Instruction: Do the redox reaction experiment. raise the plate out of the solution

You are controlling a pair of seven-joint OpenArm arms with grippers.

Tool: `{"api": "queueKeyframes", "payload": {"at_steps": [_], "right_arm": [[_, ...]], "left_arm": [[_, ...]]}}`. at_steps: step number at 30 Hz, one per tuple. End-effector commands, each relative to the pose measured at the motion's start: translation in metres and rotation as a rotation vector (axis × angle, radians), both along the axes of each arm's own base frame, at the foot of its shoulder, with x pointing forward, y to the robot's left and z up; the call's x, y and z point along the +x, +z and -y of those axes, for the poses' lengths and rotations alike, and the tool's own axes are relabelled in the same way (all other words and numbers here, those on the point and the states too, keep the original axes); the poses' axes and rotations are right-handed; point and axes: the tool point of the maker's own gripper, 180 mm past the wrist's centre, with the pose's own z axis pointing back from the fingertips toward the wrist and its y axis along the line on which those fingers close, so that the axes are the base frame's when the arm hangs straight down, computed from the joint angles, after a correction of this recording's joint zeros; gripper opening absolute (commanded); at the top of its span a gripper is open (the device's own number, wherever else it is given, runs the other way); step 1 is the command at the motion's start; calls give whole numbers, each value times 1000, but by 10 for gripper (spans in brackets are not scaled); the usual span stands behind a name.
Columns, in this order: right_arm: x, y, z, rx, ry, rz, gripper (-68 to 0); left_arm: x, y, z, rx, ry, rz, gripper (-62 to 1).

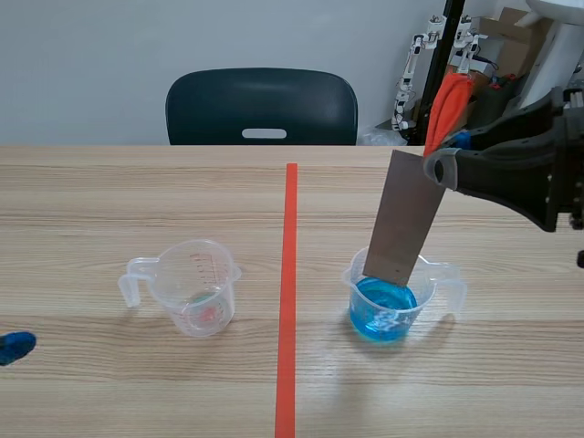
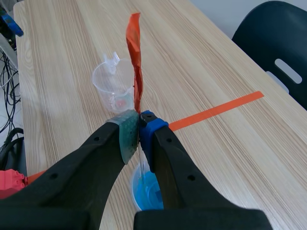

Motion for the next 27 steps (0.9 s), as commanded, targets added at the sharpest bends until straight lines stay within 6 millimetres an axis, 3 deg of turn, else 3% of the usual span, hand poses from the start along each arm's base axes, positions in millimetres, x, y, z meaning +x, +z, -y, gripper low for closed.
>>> {"api": "queueKeyframes", "payload": {"at_steps": [1, 7, 9, 13, 14, 19, 27], "right_arm": [[-1, 14, -2, 19, 23, 20, -669], [-3, 26, -1, 13, 35, 18, -669], [-3, 30, -2, 15, 41, 18, -669], [3, 41, 2, 25, 18, 45, -669], [6, 43, 3, 27, 4, 52, -669], [12, 53, 8, 31, -18, 69, -669], [8, 68, 5, 50, 5, 58, -669]], "left_arm": [[8, 12, -6, -23, 4, 37, 14], [37, 18, 0, 5, -35, 55, 7], [51, 11, 6, 62, -49, 13, -140], [77, 4, 12, 144, -66, -33, -547], [83, 4, 13, 161, -70, -36, -593], [121, 7, 15, 264, -55, -12, -592], [153, 12, 41, 302, -84, -7, -592]]}}
